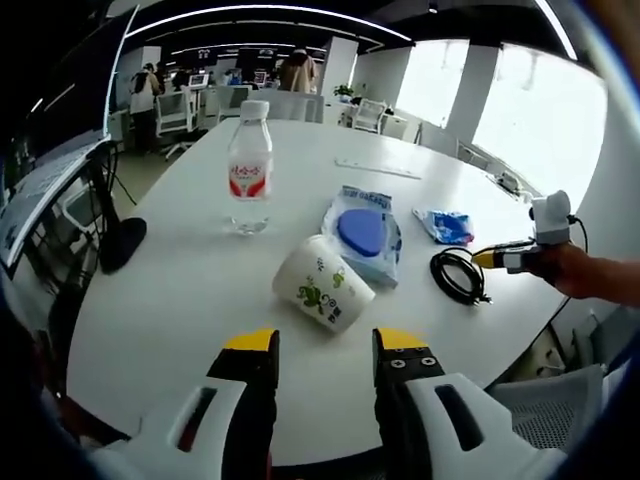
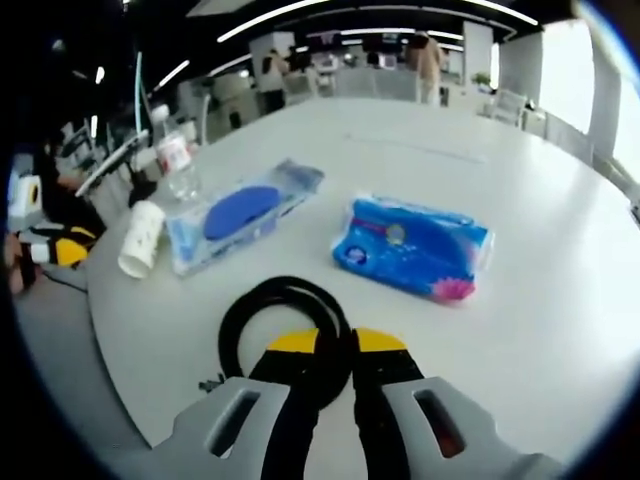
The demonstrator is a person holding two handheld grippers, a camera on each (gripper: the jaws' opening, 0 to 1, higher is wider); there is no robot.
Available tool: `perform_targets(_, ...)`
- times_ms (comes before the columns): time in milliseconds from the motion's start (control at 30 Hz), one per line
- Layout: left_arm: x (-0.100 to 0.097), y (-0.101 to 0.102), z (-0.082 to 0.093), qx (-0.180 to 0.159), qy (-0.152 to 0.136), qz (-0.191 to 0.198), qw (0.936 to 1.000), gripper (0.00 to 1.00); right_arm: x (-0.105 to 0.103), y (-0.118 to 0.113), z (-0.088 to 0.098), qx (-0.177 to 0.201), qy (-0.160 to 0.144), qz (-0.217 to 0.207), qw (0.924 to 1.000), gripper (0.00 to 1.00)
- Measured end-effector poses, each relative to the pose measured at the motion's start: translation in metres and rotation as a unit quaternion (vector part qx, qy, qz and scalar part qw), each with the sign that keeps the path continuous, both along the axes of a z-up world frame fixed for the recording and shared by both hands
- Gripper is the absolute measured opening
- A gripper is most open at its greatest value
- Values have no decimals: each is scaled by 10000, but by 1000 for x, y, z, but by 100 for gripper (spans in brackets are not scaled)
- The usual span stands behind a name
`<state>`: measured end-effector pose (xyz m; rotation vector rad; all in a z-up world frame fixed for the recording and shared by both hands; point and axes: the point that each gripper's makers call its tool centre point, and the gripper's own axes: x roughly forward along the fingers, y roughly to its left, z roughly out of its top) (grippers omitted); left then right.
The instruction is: Arrange the tabletop items into an orderly group along one side of the table until the central work area is clear of visible clutter.
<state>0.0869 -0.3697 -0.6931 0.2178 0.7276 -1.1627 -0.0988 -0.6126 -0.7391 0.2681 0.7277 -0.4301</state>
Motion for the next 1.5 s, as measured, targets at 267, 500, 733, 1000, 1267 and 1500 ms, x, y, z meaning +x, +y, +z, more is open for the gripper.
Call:
perform_targets(267, -20, -28, 12, -168, 149, -315, 9993, 35, 7, -7, 6, -82, -50, 123, 9999, 10)
perform_targets(500, -43, -50, 9, -165, 309, -702, 9969, 35, 15, -10, 12, -112, -113, 193, 9997, 10)
perform_targets(733, -51, -72, 3, -134, 571, -682, 9959, 34, 31, -12, 20, -155, -195, 327, 9992, 10)
perform_targets(1000, -48, -91, -1, -181, 859, -372, 9954, 33, 49, -11, 26, -188, -229, 561, 9980, 10)
perform_targets(1267, -47, -104, -17, 48, 1054, 15, 9944, 30, 77, -16, 29, -176, -220, 853, 9960, 12)
perform_targets(1500, -42, -115, -33, 213, 1215, 333, 9918, 29, 109, -29, 31, -294, -118, 1235, 9918, 14)
